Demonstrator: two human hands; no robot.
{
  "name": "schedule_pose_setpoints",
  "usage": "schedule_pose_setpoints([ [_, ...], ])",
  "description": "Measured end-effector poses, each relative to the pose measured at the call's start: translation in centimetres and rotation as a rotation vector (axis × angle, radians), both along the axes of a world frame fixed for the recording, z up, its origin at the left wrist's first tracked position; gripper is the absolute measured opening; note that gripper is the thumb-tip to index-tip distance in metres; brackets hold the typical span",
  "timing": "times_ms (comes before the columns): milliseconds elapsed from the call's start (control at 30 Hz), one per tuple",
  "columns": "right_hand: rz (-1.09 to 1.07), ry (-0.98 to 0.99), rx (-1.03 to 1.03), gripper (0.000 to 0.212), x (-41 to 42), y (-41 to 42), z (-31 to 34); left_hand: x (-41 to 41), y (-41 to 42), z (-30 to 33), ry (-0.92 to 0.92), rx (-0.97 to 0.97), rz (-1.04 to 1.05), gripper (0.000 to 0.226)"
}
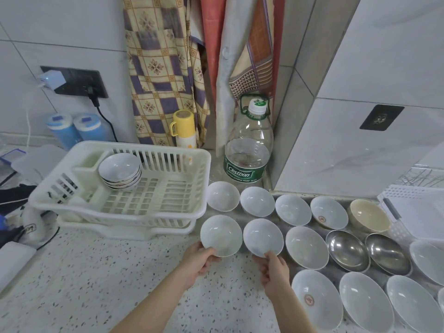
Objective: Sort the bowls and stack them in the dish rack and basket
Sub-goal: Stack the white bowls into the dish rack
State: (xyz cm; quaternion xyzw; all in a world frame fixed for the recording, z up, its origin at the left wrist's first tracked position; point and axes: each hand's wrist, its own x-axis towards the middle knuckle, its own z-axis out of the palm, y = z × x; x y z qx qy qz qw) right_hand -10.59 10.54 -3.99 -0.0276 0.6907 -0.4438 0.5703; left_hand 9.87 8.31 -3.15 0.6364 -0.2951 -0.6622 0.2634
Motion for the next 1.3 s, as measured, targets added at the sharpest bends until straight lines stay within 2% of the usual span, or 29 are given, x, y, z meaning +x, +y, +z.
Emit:
schedule_pose_setpoints([
  [133, -0.034, -0.007, -0.017, 0.010, 0.6, 0.9, 0.6, 1.2, 1.3, 1.7, -0.109, -0.053, -0.154, 0.027],
  [300, -0.068, 0.024, -0.092, 0.016, 1.1, 1.7, 2.4, 2.2, 2.3, 3.8, -0.235, -0.154, -0.271, 0.040],
  [433, -0.122, 0.059, -0.195, 0.017, 2.0, 1.8, 4.7, 3.3, 2.4, 6.0, -0.191, -0.274, -0.272, 0.045],
  [600, -0.149, 0.105, -0.303, 0.010, 4.1, 1.8, 7.7, 5.9, 1.9, 8.9, -0.115, -0.376, -0.231, 0.041],
  [800, -0.099, 0.277, -0.397, 0.012, 8.3, 0.7, 10.4, 11.1, 0.8, 11.2, -0.138, -0.425, -0.061, 0.060],
  [933, -0.017, 0.353, -0.447, 0.010, 11.3, -0.1, 11.4, 15.0, 0.2, 11.8, -0.143, -0.428, 0.011, 0.056],
  [1300, 0.271, 0.449, -0.570, 0.025, 19.3, -5.0, 11.8, 23.4, -0.4, 11.1, -0.093, -0.363, 0.228, 0.044],
])
